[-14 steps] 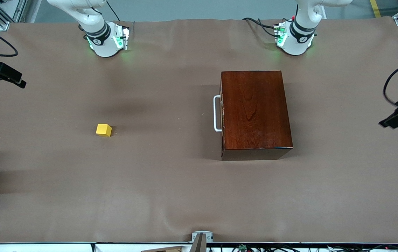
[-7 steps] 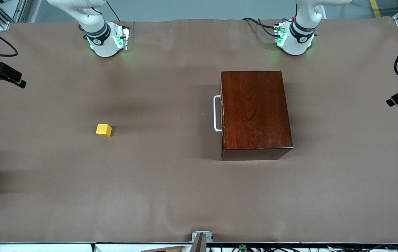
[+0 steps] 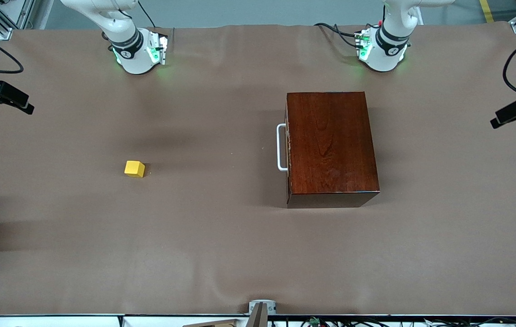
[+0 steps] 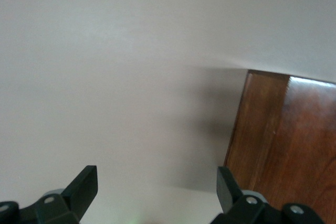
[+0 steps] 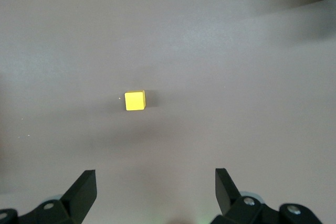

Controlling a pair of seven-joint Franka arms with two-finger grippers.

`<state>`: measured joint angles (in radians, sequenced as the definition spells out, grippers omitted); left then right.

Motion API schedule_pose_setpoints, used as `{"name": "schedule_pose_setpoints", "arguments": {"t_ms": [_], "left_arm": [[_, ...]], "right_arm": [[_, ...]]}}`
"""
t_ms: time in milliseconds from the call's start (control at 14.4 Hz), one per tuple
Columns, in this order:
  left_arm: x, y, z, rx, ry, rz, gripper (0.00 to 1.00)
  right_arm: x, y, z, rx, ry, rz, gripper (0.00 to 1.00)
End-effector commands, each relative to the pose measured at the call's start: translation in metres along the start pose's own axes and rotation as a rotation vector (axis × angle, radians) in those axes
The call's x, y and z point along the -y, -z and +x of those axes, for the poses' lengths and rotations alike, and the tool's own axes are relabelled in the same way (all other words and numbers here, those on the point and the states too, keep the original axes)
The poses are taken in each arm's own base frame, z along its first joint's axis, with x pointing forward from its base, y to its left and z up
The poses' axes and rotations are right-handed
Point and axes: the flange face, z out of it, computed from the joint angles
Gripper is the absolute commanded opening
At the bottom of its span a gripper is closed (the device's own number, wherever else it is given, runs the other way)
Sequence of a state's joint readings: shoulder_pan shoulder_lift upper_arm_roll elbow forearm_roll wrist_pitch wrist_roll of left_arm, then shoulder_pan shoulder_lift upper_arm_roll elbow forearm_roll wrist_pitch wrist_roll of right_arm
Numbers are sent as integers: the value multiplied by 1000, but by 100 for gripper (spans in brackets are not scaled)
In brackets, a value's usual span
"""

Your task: Open drawer, take yellow block, close drawer

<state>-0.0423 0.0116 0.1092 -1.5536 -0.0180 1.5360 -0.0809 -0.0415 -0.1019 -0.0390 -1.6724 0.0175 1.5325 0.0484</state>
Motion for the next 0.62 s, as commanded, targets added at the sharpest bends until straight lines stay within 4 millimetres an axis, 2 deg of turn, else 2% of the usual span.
{"name": "schedule_pose_setpoints", "arguments": {"t_ms": [0, 139, 347, 417, 556], "left_arm": [[-15, 25, -18, -26, -115, -12, 100], [-21, 26, -29, 21, -207, -7, 100], [-45, 25, -31, 26, -248, 0, 100], [-46, 31, -30, 14, -230, -2, 100], [-47, 28, -28, 19, -225, 0, 100]], "right_arm": [[2, 4, -2, 3, -8, -3, 100], [2, 4, -2, 3, -6, -3, 100], [0, 4, -2, 5, -9, -2, 100], [0, 3, -2, 6, -9, -2, 100], [0, 4, -2, 5, -9, -2, 100]]}}
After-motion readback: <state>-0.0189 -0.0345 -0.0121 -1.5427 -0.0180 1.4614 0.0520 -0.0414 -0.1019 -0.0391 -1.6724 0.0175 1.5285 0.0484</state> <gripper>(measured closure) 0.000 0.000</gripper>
